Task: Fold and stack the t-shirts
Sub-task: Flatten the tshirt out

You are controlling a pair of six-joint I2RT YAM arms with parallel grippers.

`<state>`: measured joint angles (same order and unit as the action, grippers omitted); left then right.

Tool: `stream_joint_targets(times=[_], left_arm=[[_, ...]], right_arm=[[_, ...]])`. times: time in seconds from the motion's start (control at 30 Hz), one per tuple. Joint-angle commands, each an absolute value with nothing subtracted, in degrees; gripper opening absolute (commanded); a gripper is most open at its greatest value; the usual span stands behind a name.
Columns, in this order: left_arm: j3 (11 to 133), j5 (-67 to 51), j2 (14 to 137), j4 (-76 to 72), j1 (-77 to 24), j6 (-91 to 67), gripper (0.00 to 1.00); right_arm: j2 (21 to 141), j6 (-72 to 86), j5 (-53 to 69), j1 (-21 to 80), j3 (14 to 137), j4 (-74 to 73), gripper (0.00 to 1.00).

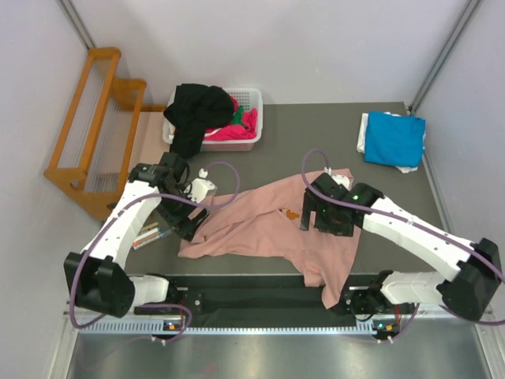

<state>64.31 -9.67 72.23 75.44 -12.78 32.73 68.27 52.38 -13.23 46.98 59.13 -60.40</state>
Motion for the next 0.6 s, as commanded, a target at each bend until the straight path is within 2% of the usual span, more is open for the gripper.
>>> stream_joint_targets(times=[0.0, 0.13, 0.37, 0.47, 0.5, 0.57], left_arm=[[66.01, -15.38, 76.54, 69.63, -12.66, 26.9, 0.89], [63.46, -12.84, 81.64, 62.85, -12.66, 23.03, 0.84], [62.67, -11.95, 89.11, 59.5, -12.92, 18.99, 0.68], [62.32, -11.43, 90.43, 59.15, -13.01, 18.72, 0.58], [62.14, -11.16, 90.7, 59.24, -13.01, 18.81, 0.51], [61.88, -10.99, 90.62, 59.41, -13.01, 19.07, 0.46]], right_arm=[[73.29, 47.11, -12.14, 42.99, 56.51, -48.36, 0.96], [77.25, 45.09, -12.31, 40.79, 56.86, -44.74, 0.94], [79.98, 43.07, -12.48, 37.71, 58.09, -42.1, 0.88], [80.94, 42.19, -12.31, 36.66, 58.27, -41.05, 0.88], [81.21, 41.84, -12.48, 36.39, 58.36, -40.87, 0.88], [81.82, 41.75, -12.48, 35.86, 58.36, -40.35, 0.88]])
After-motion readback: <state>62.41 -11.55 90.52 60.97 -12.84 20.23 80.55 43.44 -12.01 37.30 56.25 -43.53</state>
